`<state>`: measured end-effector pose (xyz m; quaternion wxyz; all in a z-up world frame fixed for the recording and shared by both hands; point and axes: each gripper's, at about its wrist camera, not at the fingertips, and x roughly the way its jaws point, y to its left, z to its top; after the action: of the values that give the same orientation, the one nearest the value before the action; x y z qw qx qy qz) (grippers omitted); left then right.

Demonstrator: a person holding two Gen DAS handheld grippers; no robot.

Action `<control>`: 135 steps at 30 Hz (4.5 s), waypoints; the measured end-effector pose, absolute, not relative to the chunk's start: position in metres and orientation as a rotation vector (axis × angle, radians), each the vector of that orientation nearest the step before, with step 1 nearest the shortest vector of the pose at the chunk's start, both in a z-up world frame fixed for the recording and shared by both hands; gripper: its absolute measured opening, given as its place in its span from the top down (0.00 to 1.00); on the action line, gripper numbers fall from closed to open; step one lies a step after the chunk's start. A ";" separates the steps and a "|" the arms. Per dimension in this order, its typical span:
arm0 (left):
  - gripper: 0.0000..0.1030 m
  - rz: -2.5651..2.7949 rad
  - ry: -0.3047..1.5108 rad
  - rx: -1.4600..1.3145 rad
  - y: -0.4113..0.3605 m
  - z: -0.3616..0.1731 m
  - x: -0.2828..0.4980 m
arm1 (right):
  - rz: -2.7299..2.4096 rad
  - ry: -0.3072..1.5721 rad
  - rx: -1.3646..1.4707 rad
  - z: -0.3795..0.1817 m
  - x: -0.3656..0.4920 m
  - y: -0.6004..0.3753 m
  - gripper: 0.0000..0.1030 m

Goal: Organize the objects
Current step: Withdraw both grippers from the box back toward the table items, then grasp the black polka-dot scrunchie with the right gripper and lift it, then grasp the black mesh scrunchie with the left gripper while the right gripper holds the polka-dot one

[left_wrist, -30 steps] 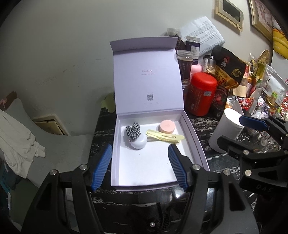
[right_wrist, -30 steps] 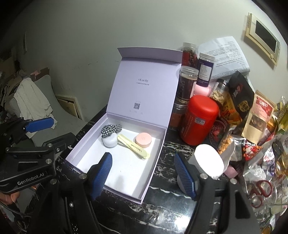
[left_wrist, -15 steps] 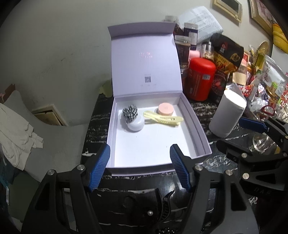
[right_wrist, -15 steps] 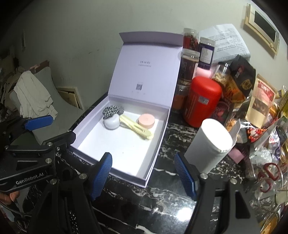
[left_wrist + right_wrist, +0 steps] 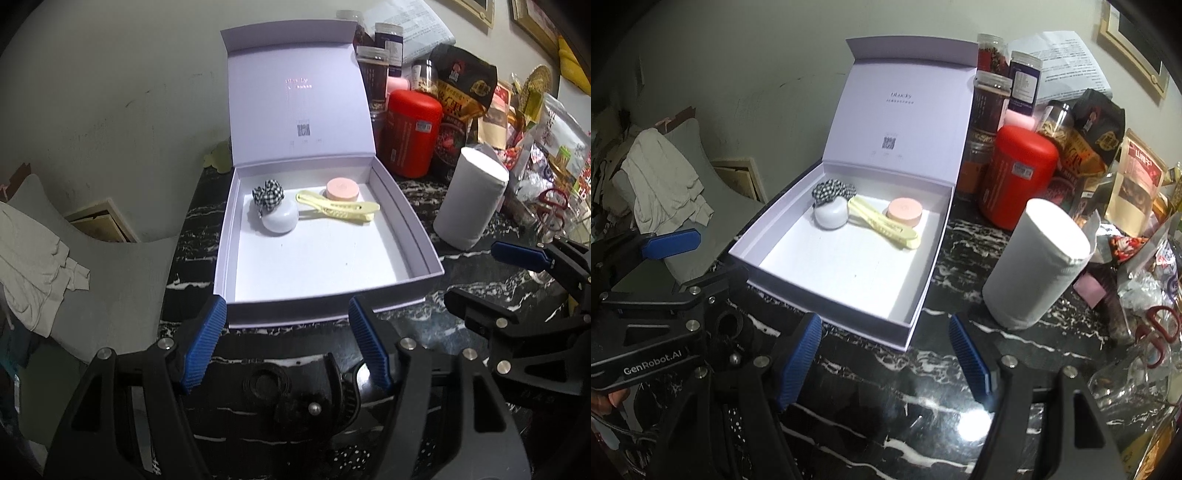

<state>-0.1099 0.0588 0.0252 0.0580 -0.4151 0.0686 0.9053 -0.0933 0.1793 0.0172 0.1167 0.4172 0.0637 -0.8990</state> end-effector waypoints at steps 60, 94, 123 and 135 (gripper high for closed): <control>0.34 2.611 0.033 -1.461 0.025 -0.054 -0.037 | -2.332 0.226 1.307 -0.069 -0.002 0.145 0.46; 0.61 2.623 -0.107 -1.414 0.027 -0.067 -0.078 | -2.353 0.137 1.347 -0.079 -0.035 0.168 0.44; 0.66 2.629 -0.021 -1.436 0.004 -0.061 -0.006 | -2.276 0.263 1.258 -0.075 0.003 0.132 0.69; 0.62 2.604 -0.015 -1.405 0.005 -0.069 -0.009 | -2.330 0.251 1.234 -0.078 -0.008 0.133 0.66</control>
<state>-0.0092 0.0051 -0.0692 0.0913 -0.4727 -0.0049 0.8764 -0.0077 0.1331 -0.0777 0.2441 0.4518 0.0917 -0.8531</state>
